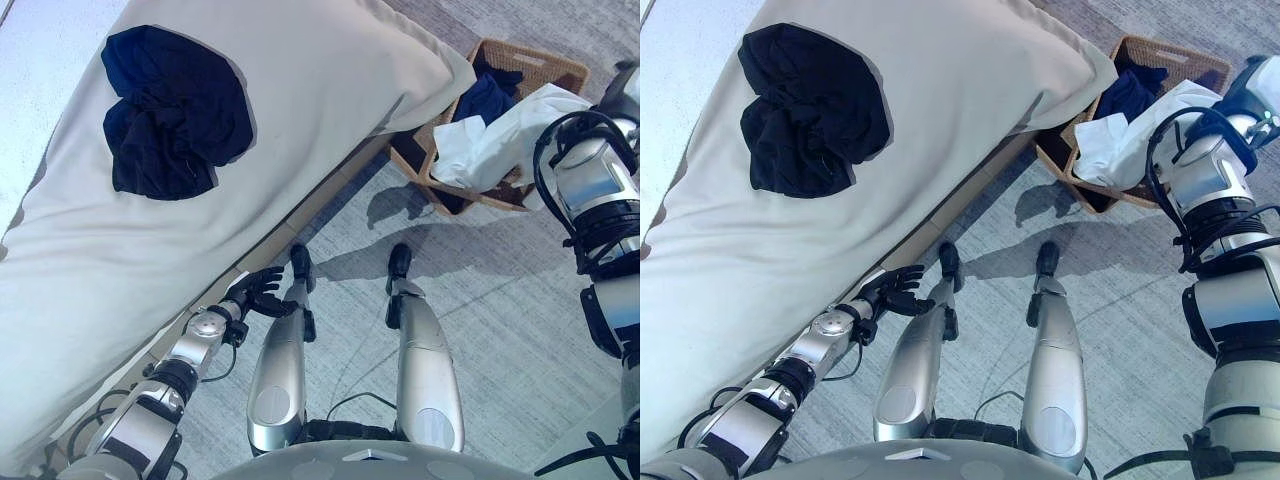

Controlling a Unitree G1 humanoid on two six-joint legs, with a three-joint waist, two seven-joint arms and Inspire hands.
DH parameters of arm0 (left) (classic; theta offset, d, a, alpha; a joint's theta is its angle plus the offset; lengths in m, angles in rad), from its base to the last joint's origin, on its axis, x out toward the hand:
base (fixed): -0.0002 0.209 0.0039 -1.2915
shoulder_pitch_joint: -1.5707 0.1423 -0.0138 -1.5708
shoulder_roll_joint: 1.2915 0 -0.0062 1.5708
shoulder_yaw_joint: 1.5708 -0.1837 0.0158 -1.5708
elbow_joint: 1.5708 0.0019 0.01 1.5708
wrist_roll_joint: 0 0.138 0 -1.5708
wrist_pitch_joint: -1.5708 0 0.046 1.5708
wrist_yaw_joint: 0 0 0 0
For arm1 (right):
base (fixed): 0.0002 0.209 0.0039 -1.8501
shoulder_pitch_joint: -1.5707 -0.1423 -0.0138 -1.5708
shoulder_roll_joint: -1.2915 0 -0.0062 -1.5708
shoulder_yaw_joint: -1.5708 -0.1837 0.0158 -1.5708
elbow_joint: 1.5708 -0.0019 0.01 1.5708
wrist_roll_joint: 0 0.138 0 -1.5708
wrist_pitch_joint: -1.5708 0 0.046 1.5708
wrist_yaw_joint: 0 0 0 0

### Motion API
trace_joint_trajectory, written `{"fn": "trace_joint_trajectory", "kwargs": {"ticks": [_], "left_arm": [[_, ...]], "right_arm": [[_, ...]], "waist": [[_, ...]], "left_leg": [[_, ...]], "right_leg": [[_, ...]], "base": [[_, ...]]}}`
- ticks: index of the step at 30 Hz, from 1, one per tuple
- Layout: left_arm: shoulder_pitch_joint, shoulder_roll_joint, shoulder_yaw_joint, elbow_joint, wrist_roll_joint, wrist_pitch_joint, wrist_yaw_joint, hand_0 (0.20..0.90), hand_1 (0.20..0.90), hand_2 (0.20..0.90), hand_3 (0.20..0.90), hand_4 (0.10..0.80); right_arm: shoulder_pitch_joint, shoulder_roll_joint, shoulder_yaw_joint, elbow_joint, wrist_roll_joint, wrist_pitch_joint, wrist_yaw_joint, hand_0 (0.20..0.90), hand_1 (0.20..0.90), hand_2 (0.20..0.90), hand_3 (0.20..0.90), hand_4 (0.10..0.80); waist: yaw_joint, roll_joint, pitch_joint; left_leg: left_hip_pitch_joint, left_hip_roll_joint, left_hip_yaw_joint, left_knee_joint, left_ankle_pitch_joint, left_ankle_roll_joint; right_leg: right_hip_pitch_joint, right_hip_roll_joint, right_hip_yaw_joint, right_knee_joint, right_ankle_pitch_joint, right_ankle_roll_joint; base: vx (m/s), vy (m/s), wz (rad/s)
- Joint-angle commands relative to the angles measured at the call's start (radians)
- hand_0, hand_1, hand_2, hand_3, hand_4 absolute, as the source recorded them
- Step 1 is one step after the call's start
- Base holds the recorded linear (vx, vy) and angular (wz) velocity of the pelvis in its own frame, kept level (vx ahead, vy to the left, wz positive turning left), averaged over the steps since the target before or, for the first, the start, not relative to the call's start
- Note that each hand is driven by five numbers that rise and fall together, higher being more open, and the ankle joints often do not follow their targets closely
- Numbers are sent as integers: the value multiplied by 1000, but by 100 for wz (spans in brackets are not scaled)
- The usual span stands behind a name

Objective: Pick up the clothes from the bed and place them into the basket

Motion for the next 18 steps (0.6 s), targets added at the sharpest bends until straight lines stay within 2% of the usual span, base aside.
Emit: {"fn": "trace_joint_trajectory", "kwargs": {"ticks": [1, 3, 6, 10, 15, 18], "left_arm": [[58, 4, -48, -18, -29, -22, 9, 900, 900, 900, 900, 800], [61, -4, -41, -7, -24, -17, 8, 900, 900, 900, 900, 800], [59, -6, -32, 11, -27, -19, 7, 900, 900, 900, 900, 800], [82, -4, -7, 12, -23, -17, 4, 900, 900, 900, 900, 800], [103, 3, 45, 24, -5, 4, -19, 900, 900, 900, 900, 800], [120, 5, 73, 33, 14, 13, -29, 900, 900, 900, 900, 800]], "right_arm": [[-120, -120, -17, -78, 35, -102, -187, 900, 900, 900, 900, 800], [-102, -115, -66, -122, 35, -150, -230, 900, 900, 900, 900, 800], [-84, -118, -89, -151, 45, -129, -204, 900, 900, 900, 900, 800], [-27, -125, -128, -230, 9, -218, -132, 900, 900, 900, 900, 800], [110, -95, -137, -444, -120, -271, 139, 900, 900, 900, 900, 800], [205, -72, -123, -491, -152, -299, 279, 900, 900, 900, 900, 800]], "waist": [[-9, 78, -25], [-15, 73, -25], [-19, 57, -25], [-22, 22, -25], [-9, -39, -60], [8, -69, -91]], "left_leg": [[-68, -20, 10, 14, -34, 0], [-54, -23, 14, 3, -38, 1], [-33, -24, 19, -10, -42, 4], [19, -21, 24, -11, -59, 6], [84, -32, 20, 14, -101, 20], [113, -47, 15, 35, -126, 30]], "right_leg": [[36, 53, -75, 44, -168, -29], [44, 51, -74, 35, -166, -24], [65, 49, -76, 4, -150, -16], [126, 47, -88, -39, -130, -7], [220, 22, -109, -89, -109, 10], [281, 2, -130, -111, -104, 17]], "base": [[6, 83, 8], [-31, 97, 6], [11, 75, 2], [40, 101, 2], [85, 152, 3], [149, 146, 18]]}}
